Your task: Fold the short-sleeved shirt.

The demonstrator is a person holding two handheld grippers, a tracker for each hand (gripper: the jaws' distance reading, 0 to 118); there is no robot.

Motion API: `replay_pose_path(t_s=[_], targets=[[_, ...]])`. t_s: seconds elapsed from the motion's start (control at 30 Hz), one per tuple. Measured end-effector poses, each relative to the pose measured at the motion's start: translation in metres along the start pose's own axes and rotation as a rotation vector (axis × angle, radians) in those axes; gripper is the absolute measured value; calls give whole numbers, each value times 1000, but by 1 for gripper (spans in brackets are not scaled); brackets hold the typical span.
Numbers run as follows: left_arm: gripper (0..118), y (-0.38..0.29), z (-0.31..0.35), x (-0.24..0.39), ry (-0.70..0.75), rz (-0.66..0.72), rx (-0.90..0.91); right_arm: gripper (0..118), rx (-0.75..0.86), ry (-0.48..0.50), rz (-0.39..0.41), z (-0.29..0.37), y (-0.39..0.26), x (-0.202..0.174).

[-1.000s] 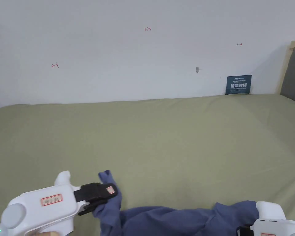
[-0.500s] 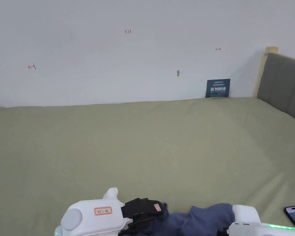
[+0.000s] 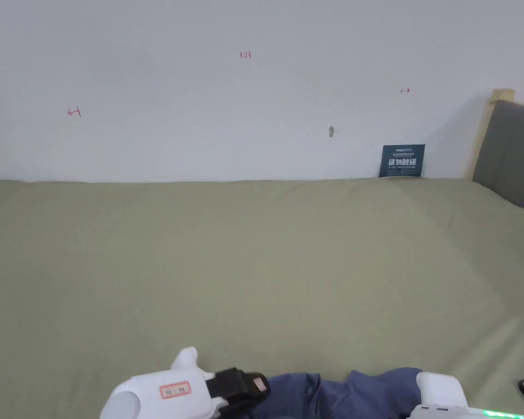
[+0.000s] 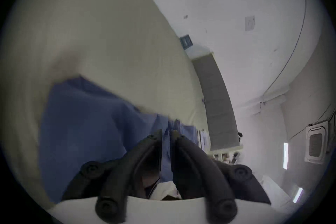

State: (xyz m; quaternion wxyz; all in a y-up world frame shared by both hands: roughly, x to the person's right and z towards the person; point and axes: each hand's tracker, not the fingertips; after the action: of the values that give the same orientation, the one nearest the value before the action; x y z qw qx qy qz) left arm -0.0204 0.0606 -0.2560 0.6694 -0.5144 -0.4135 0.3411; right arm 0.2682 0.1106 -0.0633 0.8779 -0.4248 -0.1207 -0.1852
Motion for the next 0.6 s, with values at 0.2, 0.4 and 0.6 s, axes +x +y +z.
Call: replay_pose_path(t_s=[0.2,0.4,0.6], targets=[[5,-56,-70,-3,139,-113,-193,0,-6,-17,22,-2,0,-1],[0,-49,-59,-3,110,-63,-133,0,-26,-31,39,-5,-1,-3],[0,-22,2,25,-6,-214,-82,0,-23,-21,33,-3,-2,-4]])
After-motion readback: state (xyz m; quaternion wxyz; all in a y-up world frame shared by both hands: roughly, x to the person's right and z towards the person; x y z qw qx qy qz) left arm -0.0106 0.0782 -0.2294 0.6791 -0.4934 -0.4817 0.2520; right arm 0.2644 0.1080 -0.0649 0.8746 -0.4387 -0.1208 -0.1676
